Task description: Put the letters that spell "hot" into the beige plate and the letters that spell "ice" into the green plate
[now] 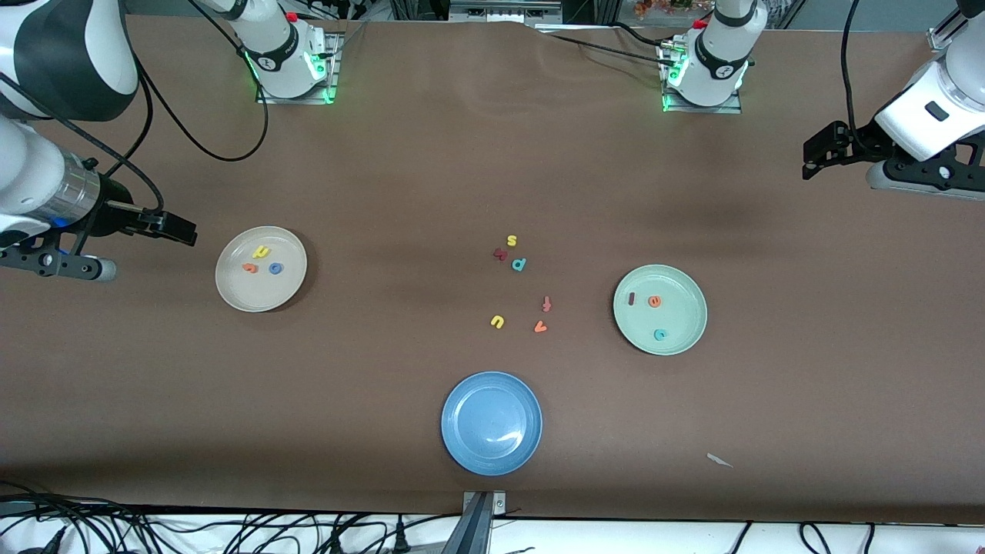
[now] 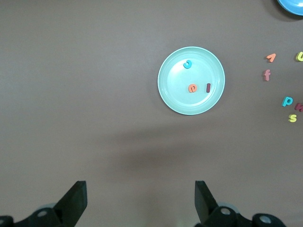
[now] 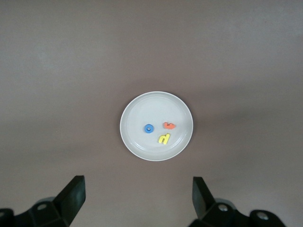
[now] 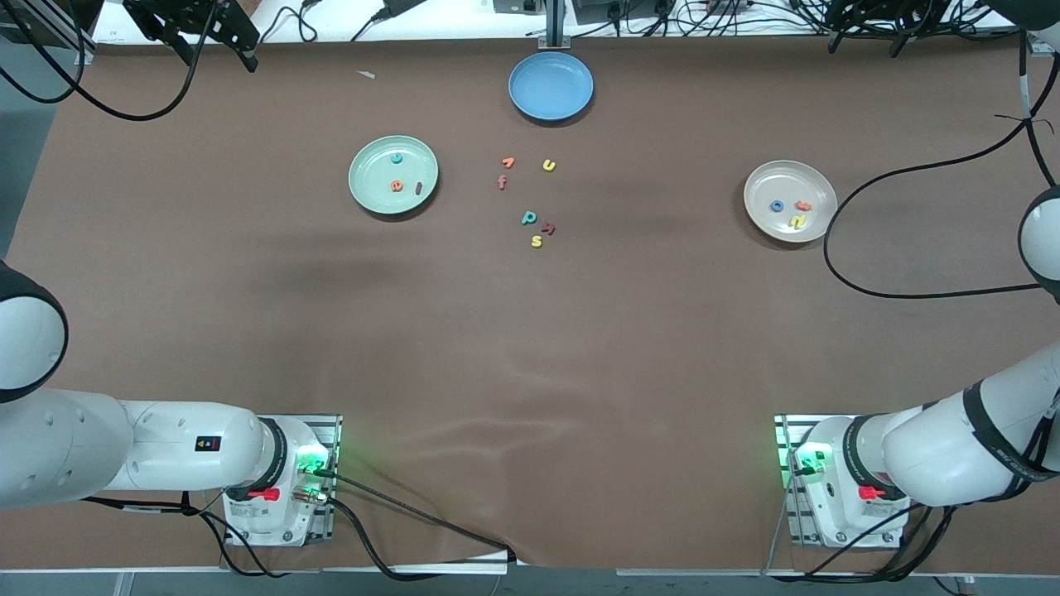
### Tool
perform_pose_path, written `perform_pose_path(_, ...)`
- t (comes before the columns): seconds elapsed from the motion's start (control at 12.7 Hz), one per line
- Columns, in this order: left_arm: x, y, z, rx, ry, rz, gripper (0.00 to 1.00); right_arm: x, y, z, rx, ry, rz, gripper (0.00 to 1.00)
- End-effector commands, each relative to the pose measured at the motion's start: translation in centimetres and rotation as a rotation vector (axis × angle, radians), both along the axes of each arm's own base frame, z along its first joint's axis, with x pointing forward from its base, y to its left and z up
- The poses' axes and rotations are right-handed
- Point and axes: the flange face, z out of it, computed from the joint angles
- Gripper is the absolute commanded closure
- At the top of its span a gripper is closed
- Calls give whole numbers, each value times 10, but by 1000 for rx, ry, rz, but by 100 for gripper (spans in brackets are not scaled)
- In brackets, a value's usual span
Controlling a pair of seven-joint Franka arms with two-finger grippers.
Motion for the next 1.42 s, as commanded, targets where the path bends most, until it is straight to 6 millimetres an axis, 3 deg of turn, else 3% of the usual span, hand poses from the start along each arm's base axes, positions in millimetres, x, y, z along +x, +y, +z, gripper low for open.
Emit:
perform_pose_path(0.0,-3,1,7,-18,11,-3,0,0,-15,5,16,-5,18,1)
perform_pose_path(0.87,-3,1,7,-18,12,0,0,-7,-11,13,3,-71,119,1)
perform_pose_path(1.34,-3,1,7,-18,14,0,0,-4,-4,4,21,-55,119,0)
